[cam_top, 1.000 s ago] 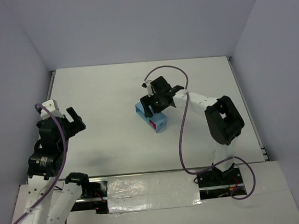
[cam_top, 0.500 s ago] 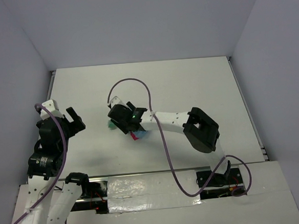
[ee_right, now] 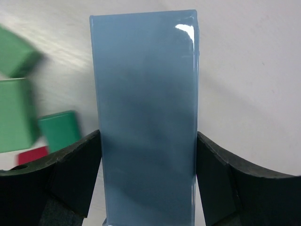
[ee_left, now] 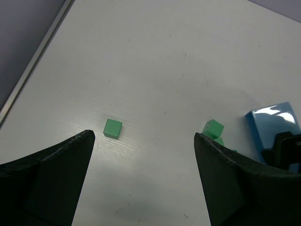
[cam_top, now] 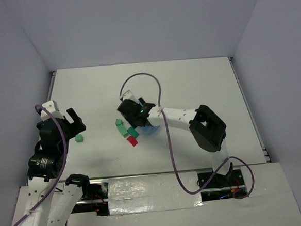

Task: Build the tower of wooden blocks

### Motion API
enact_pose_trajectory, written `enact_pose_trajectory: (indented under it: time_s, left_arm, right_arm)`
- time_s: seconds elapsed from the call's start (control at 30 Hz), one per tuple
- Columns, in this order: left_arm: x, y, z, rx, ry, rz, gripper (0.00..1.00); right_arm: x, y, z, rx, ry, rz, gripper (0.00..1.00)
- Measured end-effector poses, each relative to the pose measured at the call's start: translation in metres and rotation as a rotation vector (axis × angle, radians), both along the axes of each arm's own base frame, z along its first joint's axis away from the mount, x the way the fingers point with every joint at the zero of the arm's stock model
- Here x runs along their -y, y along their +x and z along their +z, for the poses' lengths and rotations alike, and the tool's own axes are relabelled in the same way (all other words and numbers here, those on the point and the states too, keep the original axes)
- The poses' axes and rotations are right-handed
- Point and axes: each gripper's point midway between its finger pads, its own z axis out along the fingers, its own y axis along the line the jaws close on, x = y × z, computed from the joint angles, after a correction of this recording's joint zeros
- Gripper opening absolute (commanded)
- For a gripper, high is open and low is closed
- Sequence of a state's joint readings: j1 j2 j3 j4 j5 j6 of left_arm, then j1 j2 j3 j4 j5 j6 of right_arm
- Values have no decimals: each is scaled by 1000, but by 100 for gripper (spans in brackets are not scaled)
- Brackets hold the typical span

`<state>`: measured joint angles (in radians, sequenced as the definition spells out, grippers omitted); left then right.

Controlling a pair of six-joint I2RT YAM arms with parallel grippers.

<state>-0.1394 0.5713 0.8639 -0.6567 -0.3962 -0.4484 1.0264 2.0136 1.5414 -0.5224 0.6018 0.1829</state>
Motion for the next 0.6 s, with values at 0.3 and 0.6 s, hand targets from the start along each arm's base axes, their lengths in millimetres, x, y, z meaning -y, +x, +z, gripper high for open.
enact_pose_trajectory:
  time_s: [0.3,0.6]
  left_arm:
    - [0,0,0,0,0,0,100]
    - [0,0,0,0,0,-2,100]
  right_arm:
    - [135,65,-13,-297,524,-204,46]
    - [153,73,-8,-577,1078,-44,99]
